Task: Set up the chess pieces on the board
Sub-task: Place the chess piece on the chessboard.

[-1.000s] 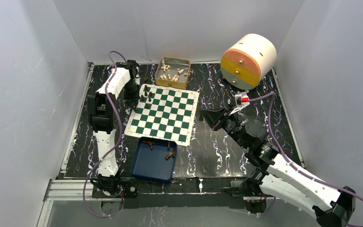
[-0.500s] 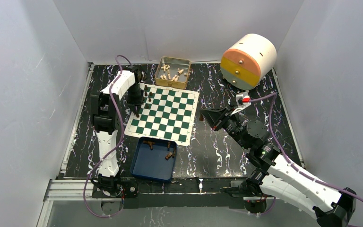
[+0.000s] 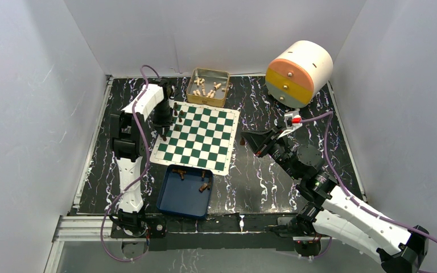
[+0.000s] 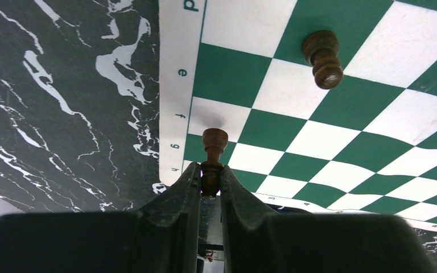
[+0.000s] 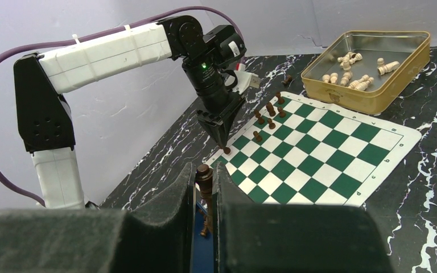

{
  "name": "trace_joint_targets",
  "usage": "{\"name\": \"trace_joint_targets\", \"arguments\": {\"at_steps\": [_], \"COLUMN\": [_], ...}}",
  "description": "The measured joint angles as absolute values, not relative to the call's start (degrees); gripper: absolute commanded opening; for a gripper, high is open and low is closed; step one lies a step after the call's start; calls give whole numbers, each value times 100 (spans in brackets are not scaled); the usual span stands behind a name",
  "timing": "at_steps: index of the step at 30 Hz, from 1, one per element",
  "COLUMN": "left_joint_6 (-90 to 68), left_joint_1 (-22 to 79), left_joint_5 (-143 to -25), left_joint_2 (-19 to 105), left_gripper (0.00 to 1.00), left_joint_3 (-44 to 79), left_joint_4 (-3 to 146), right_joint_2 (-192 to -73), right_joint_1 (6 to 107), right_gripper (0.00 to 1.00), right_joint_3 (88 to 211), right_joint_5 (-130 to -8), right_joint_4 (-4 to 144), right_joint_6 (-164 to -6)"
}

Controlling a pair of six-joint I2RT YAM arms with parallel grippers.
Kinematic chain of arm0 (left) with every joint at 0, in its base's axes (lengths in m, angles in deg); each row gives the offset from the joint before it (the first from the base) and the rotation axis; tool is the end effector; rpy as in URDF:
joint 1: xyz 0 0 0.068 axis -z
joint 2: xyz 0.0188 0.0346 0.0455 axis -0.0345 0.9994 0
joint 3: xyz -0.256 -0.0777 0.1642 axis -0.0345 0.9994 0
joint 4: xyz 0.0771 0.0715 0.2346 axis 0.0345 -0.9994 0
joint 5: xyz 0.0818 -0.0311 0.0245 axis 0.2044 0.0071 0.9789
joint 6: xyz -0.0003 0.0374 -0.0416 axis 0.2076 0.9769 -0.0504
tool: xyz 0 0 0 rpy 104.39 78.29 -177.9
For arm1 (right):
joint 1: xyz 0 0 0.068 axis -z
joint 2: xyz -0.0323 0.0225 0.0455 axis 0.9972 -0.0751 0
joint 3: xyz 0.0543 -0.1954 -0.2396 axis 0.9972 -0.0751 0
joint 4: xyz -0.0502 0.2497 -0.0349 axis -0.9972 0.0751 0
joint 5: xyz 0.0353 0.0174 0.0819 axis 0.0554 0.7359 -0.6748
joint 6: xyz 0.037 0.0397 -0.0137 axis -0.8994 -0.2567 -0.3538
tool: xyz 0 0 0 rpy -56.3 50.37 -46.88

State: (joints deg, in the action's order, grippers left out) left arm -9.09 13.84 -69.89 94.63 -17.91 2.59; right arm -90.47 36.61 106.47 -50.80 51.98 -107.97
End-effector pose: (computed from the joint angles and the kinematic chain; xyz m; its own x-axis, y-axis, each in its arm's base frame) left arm 0.4501 -0.0905 0.2224 -0.9952 0.0468 -0.0863 0.0391 0.9953 0.0889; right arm 0.0951 0.0988 0.3627 -0.1943 0.5168 -0.8338 -0.6088 0.6030 0.5156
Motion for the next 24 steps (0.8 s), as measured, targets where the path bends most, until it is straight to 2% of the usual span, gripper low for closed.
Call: {"name": "trace_joint_targets", "arguments": {"at_steps": [24], "left_joint_6": [-892], "left_joint_1": [1412], "left_joint_5": [-6919], "left_joint_2": [9662], "left_gripper": [13], "left_joint_3": [-1894], "left_joint_4": [185], "right_joint_2": [-9043], "right_joint_1": [3661], "right_gripper": [7], "right_joint_3": [10647], "right_joint_5": [-5078], "right_joint_4": [5196], "right_joint_6": [-10795]}}
